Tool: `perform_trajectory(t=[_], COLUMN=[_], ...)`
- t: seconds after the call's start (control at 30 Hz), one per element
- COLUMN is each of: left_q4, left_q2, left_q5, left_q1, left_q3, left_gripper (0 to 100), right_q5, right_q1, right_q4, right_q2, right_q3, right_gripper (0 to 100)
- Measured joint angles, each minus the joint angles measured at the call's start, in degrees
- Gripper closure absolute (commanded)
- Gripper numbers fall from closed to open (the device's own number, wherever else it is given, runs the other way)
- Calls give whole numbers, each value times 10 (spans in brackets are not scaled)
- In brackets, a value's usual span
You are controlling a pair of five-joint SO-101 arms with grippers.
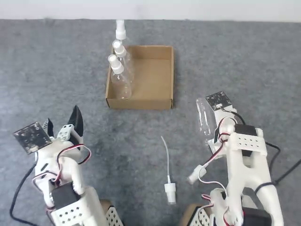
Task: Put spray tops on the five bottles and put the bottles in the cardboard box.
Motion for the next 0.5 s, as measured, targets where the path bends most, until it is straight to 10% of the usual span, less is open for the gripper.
perform_trajectory(t=[0.5], left_q4=[0], left_q2=[0], left_q5=[0], left_q1=[0], left_q3=[0], left_gripper=[713], right_q5=[26], right_q1=[0], right_q4=[44], right_q2=[0], right_q3=[0], right_gripper=[775])
